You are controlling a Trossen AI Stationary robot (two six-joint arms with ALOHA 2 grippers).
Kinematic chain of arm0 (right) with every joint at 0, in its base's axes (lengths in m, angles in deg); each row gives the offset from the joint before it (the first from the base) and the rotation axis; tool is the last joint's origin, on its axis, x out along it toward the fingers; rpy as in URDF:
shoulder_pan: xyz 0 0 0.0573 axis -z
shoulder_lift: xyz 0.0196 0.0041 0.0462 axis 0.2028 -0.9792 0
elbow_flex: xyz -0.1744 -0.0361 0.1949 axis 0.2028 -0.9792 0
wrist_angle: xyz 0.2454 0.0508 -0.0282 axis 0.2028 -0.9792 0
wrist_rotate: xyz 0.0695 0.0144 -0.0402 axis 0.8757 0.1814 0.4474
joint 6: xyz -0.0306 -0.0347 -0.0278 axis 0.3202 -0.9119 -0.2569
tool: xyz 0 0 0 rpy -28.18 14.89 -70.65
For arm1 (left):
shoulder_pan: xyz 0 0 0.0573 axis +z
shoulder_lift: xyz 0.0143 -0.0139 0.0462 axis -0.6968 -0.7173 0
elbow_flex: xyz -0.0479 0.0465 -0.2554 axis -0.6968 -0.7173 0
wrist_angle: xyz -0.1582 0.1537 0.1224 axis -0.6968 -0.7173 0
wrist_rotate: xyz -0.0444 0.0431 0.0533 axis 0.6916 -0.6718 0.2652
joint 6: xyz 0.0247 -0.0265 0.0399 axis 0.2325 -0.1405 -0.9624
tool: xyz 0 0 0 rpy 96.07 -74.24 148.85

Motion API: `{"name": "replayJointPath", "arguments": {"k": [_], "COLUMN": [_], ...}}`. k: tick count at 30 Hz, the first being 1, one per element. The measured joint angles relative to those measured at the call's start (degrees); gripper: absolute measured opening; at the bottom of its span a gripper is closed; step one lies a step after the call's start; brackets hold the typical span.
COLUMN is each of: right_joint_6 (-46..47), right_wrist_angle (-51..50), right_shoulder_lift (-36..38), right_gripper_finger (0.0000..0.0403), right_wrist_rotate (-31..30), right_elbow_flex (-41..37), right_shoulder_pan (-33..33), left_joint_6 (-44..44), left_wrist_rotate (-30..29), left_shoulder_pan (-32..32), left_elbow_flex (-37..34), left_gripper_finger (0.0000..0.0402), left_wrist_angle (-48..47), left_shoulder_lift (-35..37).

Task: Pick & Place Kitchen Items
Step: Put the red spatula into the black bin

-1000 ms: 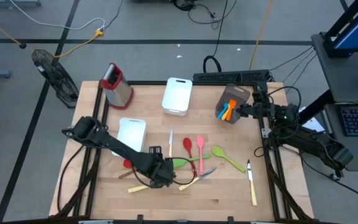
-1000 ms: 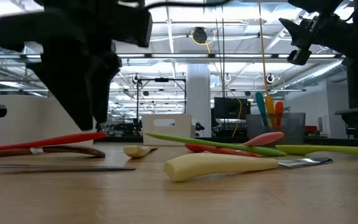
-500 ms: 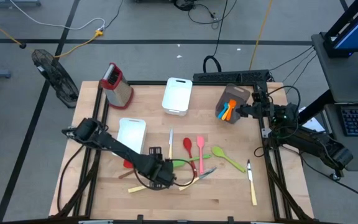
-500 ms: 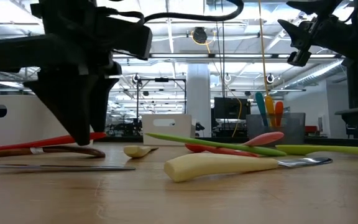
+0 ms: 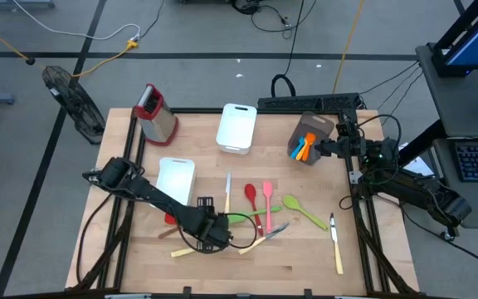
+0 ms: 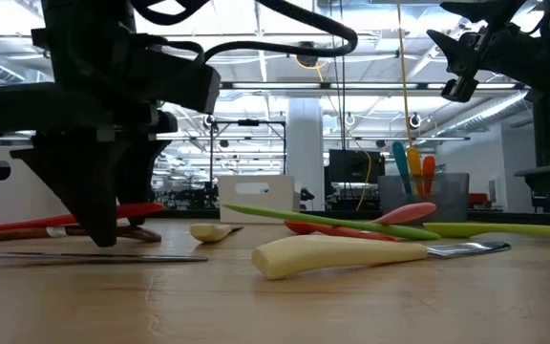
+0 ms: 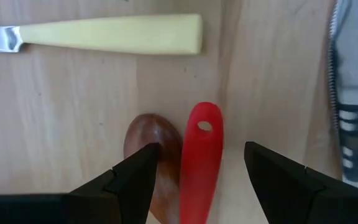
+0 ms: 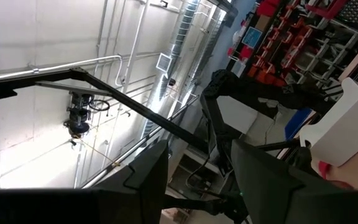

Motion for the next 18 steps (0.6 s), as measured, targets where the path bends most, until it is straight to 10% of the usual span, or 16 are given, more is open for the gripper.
{"name": "replayJointPath", "arguments": {"k": [9, 18], "right_joint_6": [0.0, 0.0], "right_wrist_angle": [-0.4, -0.4], "right_shoulder_lift": [0.0, 0.0], "right_gripper_finger": [0.0169, 0.0169], "right_wrist_rotate": [0.0, 0.0], "right_elbow_flex": [0.0, 0.0], "right_shoulder_pan": [0.0, 0.0], "left_joint_6": [-1.1, -1.6], "left_wrist_rotate": [-2.0, -3.6], "left_shoulder_pan": [0.0, 0.0], "left_elbow_flex": [-0.3, -0.3], "left_gripper_finger": [0.0233, 0.0117], "left_wrist_angle": [0.3, 1.6], "left_shoulder_lift": [0.0, 0.0]}}
